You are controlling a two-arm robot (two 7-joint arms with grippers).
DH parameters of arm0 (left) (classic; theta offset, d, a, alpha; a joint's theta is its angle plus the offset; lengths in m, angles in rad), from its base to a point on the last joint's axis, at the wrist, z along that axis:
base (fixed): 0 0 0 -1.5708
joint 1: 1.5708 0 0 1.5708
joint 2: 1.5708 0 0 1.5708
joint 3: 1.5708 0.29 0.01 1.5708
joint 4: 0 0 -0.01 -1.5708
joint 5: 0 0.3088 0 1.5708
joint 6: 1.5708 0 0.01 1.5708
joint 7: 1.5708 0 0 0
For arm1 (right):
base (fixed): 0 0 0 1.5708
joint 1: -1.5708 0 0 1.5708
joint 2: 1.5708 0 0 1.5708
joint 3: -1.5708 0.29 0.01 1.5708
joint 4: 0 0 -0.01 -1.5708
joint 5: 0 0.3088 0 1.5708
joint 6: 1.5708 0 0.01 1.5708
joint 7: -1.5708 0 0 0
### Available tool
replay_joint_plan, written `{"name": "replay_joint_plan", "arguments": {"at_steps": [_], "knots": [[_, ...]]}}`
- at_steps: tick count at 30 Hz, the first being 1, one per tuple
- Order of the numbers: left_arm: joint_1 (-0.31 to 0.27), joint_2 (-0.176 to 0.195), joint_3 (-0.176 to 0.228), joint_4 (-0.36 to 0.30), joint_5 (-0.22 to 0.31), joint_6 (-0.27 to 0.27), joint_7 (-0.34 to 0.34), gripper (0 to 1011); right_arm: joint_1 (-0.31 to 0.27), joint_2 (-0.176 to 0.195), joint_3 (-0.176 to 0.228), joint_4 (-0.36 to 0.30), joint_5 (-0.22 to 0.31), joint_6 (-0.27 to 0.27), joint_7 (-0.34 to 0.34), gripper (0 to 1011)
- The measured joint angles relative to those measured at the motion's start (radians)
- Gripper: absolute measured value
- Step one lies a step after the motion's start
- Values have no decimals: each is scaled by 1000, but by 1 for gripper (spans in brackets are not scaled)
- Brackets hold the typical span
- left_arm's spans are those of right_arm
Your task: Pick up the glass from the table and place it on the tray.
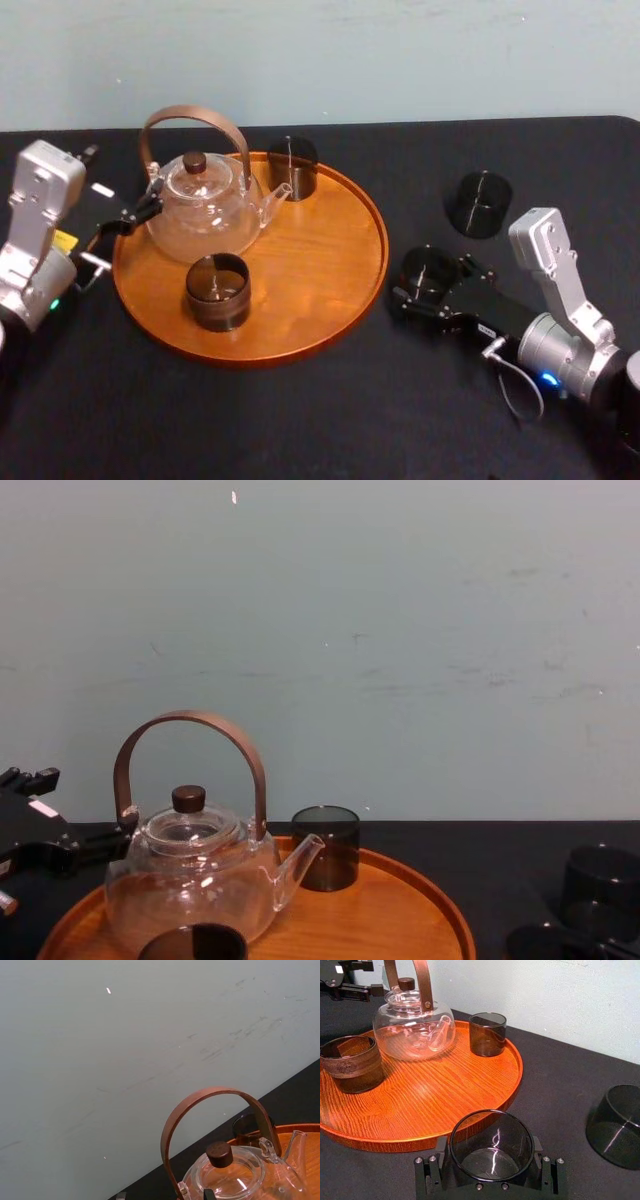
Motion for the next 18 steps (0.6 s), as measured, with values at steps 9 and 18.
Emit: {"name": "replay_joint_plan", "arguments": {"at_steps": [9,18], "knots": [[0,0,0,0,0,0,0,1001,-2,1,1,-2,1,0,0,899],[0,0,0,0,0,0,0,1001,-2,2,2,-3,2,-1,-1,899]]}}
